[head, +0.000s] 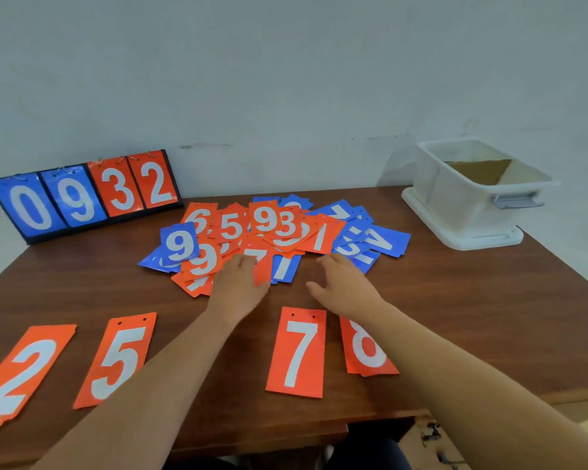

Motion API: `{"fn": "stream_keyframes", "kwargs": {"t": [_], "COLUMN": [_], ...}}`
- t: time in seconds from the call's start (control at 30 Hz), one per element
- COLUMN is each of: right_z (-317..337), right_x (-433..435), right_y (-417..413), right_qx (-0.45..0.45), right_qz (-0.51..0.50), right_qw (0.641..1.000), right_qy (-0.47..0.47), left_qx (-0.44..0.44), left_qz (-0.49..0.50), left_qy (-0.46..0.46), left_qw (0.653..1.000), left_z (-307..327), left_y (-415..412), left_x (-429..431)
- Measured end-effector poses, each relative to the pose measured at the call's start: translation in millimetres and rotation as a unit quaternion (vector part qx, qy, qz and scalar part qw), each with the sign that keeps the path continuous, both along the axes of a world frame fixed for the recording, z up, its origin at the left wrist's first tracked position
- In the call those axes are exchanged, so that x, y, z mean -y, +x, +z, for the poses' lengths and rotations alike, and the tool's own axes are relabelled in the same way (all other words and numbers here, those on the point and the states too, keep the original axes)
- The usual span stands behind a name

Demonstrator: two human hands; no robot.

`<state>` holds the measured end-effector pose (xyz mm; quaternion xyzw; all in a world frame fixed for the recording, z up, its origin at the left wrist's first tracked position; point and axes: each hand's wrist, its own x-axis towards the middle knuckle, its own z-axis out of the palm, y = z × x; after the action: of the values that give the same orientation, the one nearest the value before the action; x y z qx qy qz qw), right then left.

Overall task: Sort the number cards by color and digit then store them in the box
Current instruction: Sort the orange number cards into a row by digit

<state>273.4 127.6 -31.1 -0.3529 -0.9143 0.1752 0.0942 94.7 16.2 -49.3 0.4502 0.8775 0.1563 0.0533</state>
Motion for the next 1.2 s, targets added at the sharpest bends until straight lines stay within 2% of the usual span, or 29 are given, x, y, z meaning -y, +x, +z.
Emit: {"fn": "stream_keyframes", "kwargs": {"t": [0.13, 0.27, 0.4, 0.6, 0.67, 0.7, 0.77, 0.8, 0.83, 0.87, 0.9, 0.93, 0.97, 1.0, 1.1, 1.2], "right_z": [-15.7, -23.7, -36.6, -36.8, -32.8, -29.2, -22.6, -19.5, -15.2, -10.7, -8.7, -8.7, -10.6, -14.4, -22.3, -22.8], "right_x": [-14.5, -43.5, -66.7, -56.7, -55.2, -52.8, -43.8, -36.5, -26.8, -15.1, -3.1, 8.1, 18.6, 26.8, 38.1, 40.2], "right_y": [-49.7, -73.9, -79.8, -73.2, -65.5, -60.3, -50.6, -47.1, -44.6, -43.0, -42.2, -41.3, -40.0, -39.1, -36.7, -44.2], "right_qx": [0.009, 0.022, 0.068, 0.073, 0.029, -0.028, -0.167, -0.225, -0.263, -0.286, -0.297, -0.297, -0.287, -0.271, -0.238, -0.248], "right_qz": [0.033, -0.017, -0.033, 0.030, 0.004, -0.024, -0.061, -0.052, -0.028, 0.001, 0.034, 0.073, 0.114, 0.153, 0.215, 0.167], "right_qw": [0.999, 0.996, 0.996, 0.973, 0.957, 0.948, 0.926, 0.912, 0.900, 0.892, 0.891, 0.892, 0.896, 0.899, 0.914, 0.943], "right_qy": [0.018, 0.080, 0.054, 0.215, 0.287, 0.316, 0.334, 0.338, 0.345, 0.350, 0.343, 0.332, 0.320, 0.308, 0.249, 0.146], "left_qx": [0.007, -0.105, -0.057, -0.049, -0.048, -0.042, 0.021, 0.105, 0.237, 0.395, 0.534, 0.617, 0.657, 0.659, 0.576, 0.530], "left_qz": [-0.014, -0.061, -0.073, -0.083, -0.069, -0.057, -0.001, 0.043, 0.091, 0.128, 0.146, 0.145, 0.133, 0.122, 0.133, 0.173], "left_qy": [-0.072, -0.049, -0.006, 0.105, 0.153, 0.187, 0.251, 0.260, 0.260, 0.255, 0.252, 0.263, 0.280, 0.296, 0.314, 0.316], "left_qw": [0.997, 0.991, 0.996, 0.990, 0.985, 0.980, 0.968, 0.959, 0.932, 0.873, 0.794, 0.727, 0.688, 0.681, 0.743, 0.768], "left_z": [-11.2, -18.9, -25.9, -23.8, -22.8, -20.3, -8.9, -0.4, 10.1, 20.2, 28.4, 32.6, 32.9, 31.8, 23.4, 16.7], "left_y": [-19.6, -25.2, -25.8, -21.8, -20.4, -19.6, -14.2, -10.6, -8.2, -6.0, -3.8, -2.7, -2.6, -3.2, -8.3, -18.8], "left_x": [-4.2, 5.4, 14.7, 19.6, 19.2, 18.1, 15.3, 13.3, 10.2, 6.9, 4.8, 5.0, 6.2, 8.4, 22.0, 38.5]}}
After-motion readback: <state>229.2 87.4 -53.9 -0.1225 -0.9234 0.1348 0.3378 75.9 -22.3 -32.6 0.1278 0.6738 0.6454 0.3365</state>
